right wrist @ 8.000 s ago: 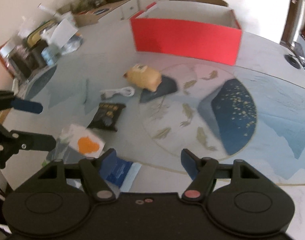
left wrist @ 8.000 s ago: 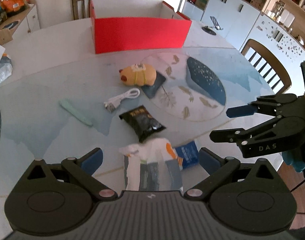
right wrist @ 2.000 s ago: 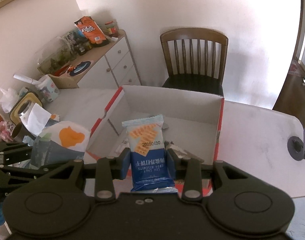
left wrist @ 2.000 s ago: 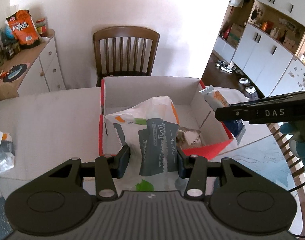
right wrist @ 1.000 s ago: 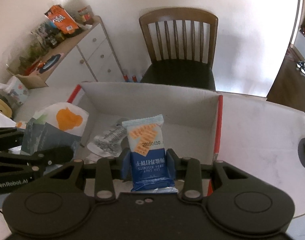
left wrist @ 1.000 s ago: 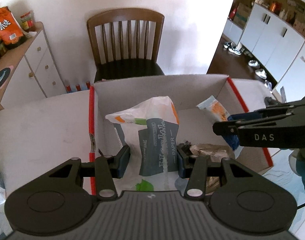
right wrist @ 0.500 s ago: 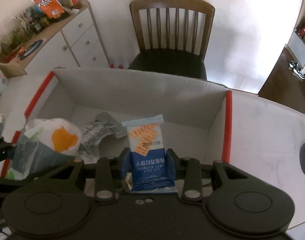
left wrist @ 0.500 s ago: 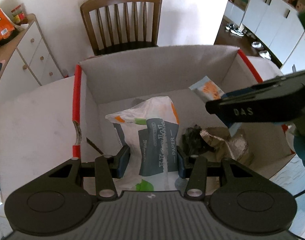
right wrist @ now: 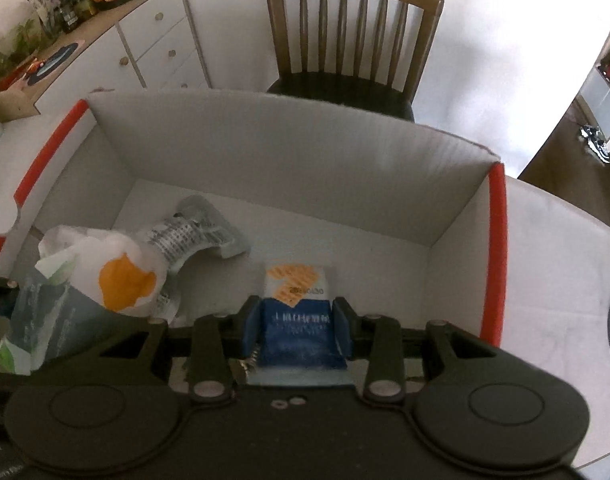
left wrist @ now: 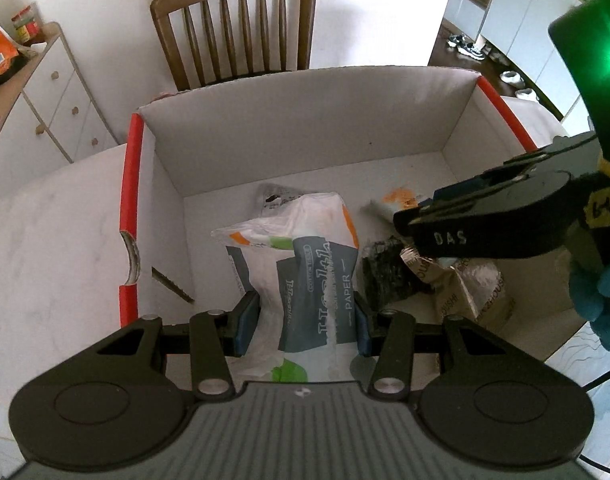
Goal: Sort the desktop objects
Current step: 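Lower both packets into the red box and open both tools, then withdraw both open tools up from the box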
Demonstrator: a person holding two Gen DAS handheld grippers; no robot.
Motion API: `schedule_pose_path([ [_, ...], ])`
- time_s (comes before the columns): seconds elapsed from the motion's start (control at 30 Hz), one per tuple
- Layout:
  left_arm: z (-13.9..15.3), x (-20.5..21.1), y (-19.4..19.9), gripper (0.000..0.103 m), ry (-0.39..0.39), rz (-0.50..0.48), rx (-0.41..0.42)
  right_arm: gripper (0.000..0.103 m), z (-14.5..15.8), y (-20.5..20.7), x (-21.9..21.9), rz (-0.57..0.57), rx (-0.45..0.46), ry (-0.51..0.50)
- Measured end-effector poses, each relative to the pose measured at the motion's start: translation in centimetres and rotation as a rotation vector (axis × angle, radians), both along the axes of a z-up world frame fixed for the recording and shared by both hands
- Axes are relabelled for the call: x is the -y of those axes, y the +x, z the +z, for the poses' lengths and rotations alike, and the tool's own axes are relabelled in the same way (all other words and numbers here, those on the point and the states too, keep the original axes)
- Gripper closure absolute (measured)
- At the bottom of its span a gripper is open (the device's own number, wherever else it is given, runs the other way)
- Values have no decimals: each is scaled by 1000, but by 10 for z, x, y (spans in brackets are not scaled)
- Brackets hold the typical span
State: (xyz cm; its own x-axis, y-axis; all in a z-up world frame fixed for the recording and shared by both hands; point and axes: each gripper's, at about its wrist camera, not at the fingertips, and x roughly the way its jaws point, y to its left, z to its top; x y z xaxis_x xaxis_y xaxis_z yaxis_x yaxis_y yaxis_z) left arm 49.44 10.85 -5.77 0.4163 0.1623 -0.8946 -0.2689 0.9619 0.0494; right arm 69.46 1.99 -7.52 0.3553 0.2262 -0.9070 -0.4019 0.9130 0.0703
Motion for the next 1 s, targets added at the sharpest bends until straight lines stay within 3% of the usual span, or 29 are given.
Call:
schedule_pose_path([
  [0.33,1,0,-2,52,-11,9,8,59,-2,0,7,-25,-24,28],
  [0.53,7,5,-7,36,6,10,26,52,8,-2,8,-21,-17,59],
  [1.0,44,18,-32,36,-2,19,84,50,48,-20,17,-5,23,128],
])
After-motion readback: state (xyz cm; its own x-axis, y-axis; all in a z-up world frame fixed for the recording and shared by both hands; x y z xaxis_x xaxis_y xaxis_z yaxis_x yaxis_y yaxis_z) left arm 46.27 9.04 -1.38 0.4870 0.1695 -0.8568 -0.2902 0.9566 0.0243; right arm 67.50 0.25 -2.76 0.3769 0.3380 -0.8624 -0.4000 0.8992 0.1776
